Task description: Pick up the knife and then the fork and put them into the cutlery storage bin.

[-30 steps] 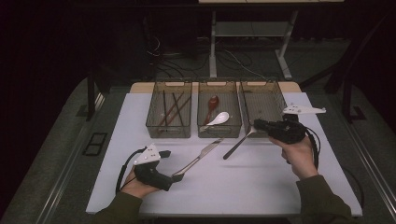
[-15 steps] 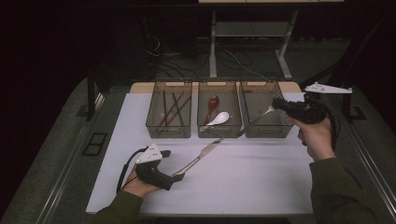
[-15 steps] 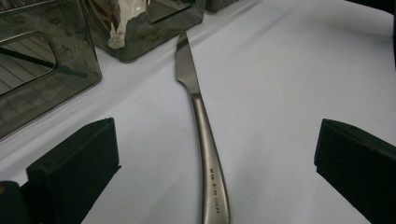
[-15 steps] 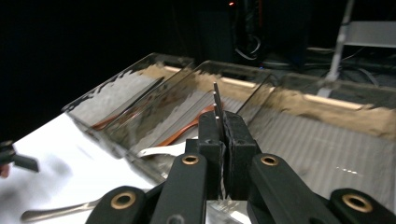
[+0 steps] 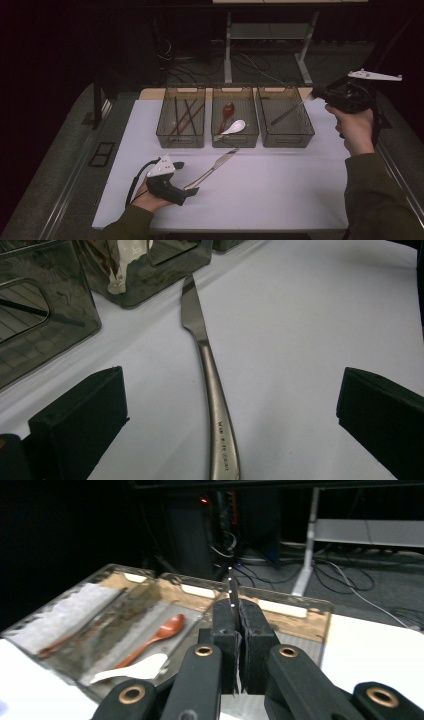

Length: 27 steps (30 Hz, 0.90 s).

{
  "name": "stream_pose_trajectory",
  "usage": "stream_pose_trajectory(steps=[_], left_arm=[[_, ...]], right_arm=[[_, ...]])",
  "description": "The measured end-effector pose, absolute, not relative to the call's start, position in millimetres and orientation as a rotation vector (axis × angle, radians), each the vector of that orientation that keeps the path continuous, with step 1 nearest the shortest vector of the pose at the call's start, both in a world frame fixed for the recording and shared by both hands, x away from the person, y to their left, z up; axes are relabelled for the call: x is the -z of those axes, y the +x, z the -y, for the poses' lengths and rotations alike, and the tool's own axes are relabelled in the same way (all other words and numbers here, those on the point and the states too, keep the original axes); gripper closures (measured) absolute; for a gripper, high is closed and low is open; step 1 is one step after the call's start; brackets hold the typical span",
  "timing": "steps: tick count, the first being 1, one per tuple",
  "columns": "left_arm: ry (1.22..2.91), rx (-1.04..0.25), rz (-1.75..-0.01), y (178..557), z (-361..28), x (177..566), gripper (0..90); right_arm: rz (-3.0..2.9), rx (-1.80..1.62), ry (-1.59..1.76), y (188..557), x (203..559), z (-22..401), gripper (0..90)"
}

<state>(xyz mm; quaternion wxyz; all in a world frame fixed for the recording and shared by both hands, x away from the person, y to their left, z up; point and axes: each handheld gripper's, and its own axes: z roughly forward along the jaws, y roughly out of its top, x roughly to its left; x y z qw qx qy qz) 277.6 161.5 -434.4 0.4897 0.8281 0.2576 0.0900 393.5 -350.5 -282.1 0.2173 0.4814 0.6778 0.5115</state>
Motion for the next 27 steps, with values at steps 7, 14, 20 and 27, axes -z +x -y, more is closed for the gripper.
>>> stream_pose_trajectory(steps=[7,14,20,27], left_arm=[[2.012,-0.211,-0.609,277,-161,435,0.0],[2.014,-0.194,-0.599,276,-160,435,0.0],[2.026,-0.182,-0.580,276,-159,435,0.0],[2.029,-0.172,-0.581,276,-158,436,0.0]], right_arm=[[-1.917,-1.307,1.368,412,298,347,87.1],[-1.980,-1.236,1.404,427,321,337,87.0],[-2.012,-1.235,1.459,434,343,337,87.0],[-2.043,-1.242,1.491,438,353,339,87.0]])
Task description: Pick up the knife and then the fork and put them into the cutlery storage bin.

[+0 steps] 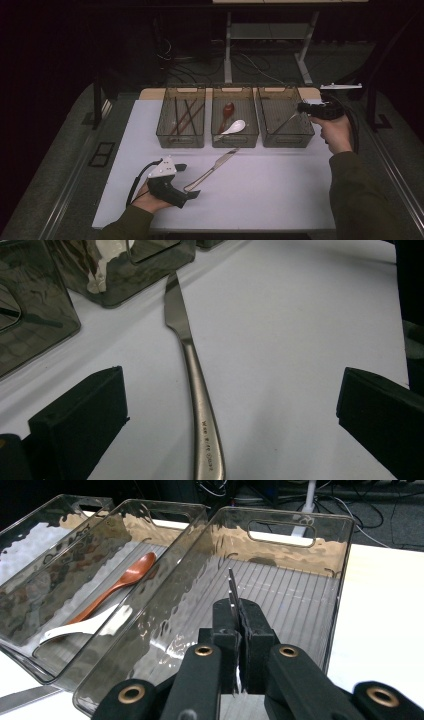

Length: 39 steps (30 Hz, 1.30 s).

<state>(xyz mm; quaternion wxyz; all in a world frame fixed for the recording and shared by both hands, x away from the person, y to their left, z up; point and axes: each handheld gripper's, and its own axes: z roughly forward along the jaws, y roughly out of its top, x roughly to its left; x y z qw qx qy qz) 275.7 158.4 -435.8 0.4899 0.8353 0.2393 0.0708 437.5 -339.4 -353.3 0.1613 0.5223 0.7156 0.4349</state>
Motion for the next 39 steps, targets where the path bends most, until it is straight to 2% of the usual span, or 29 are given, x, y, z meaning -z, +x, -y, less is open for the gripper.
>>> stream_pose_trajectory(steps=[6,22,32,39], left_arm=[[2.032,-0.170,-0.577,276,-158,436,0.0],[2.031,-0.156,-0.577,276,-158,436,0.0],[2.027,-0.158,-0.580,277,-158,437,0.0],[2.027,-0.165,-0.584,277,-158,437,0.0]], right_arm=[[-2.036,-1.248,1.525,442,359,343,86.5],[-1.966,-1.085,1.566,467,386,354,78.4],[-1.902,-1.096,1.580,463,384,364,47.4],[-1.922,-1.153,1.531,451,371,360,37.0]])
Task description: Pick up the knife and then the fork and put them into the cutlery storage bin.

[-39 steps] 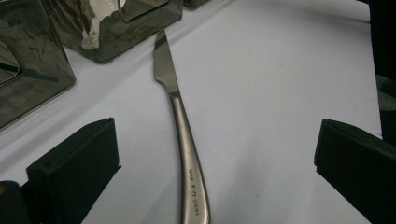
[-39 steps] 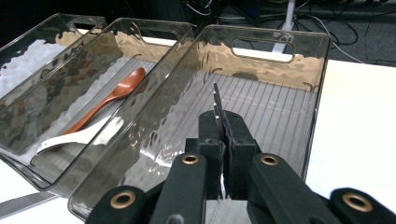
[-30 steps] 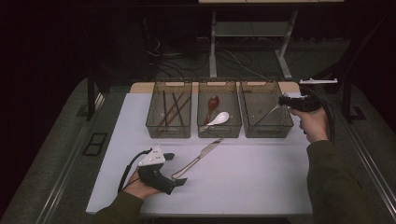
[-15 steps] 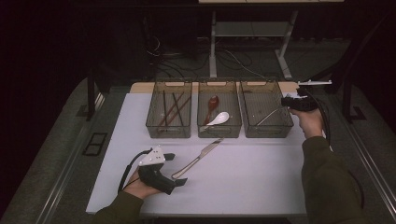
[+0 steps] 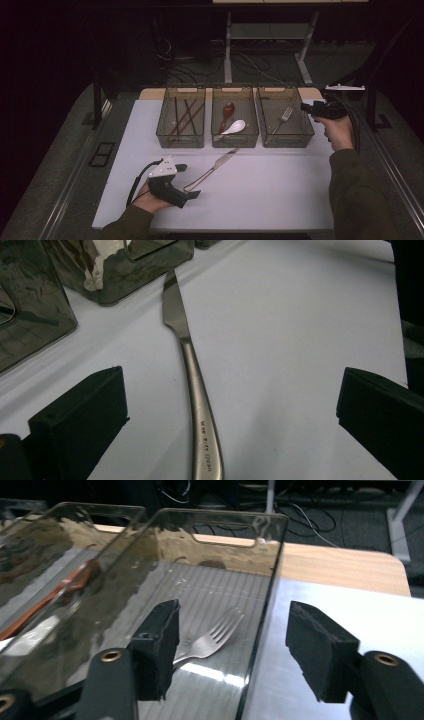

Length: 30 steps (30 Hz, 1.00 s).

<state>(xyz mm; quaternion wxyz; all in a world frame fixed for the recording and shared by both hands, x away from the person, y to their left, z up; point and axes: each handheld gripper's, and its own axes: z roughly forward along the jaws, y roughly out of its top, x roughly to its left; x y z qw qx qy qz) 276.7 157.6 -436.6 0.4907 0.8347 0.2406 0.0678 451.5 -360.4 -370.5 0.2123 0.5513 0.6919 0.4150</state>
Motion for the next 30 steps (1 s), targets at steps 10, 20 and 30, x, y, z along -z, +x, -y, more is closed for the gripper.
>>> stream_pose_trajectory(steps=[10,20,30], left_arm=[[2.033,-0.167,-0.586,277,-157,436,0.0],[2.034,-0.172,-0.597,277,-157,437,0.0],[2.040,-0.189,-0.605,277,-156,436,0.0]], right_arm=[[-2.007,-1.192,1.438,420,357,346,23.3],[-2.072,-1.232,1.327,387,359,338,13.8],[-2.108,-1.292,1.231,351,366,319,12.4]])
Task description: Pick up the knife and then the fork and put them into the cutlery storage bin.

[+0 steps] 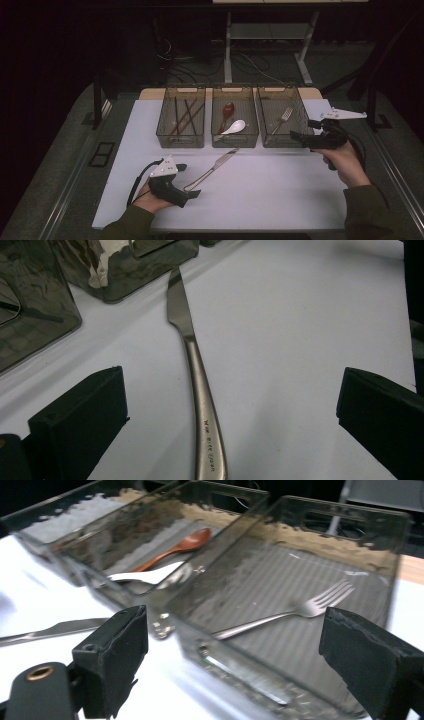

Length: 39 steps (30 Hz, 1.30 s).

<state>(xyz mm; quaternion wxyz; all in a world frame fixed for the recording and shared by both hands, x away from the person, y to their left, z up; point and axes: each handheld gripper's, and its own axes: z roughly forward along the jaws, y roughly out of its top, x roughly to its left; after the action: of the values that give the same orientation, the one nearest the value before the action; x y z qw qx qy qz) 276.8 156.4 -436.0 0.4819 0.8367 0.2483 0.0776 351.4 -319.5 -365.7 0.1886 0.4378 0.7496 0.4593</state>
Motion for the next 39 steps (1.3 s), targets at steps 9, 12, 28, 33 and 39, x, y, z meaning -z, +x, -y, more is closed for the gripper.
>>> stream_pose_trajectory(steps=[9,12,28,33,39], left_arm=[[2.033,-0.233,-0.630,274,-157,432,0.0],[2.031,-0.245,-0.642,275,-158,432,0.0],[2.058,-0.332,-0.721,289,-140,424,28.7],[2.077,-0.339,-0.732,297,-126,425,46.0],[2.128,-0.310,-0.751,306,-109,430,59.1]], right_arm=[[-2.130,-1.313,1.192,309,396,303,12.4],[-2.135,-1.315,1.176,298,406,300,12.4],[-2.211,-1.326,1.147,250,434,292,12.4],[-2.220,-1.318,1.139,249,434,290,12.3],[-2.219,-1.310,1.132,249,435,290,12.4]])
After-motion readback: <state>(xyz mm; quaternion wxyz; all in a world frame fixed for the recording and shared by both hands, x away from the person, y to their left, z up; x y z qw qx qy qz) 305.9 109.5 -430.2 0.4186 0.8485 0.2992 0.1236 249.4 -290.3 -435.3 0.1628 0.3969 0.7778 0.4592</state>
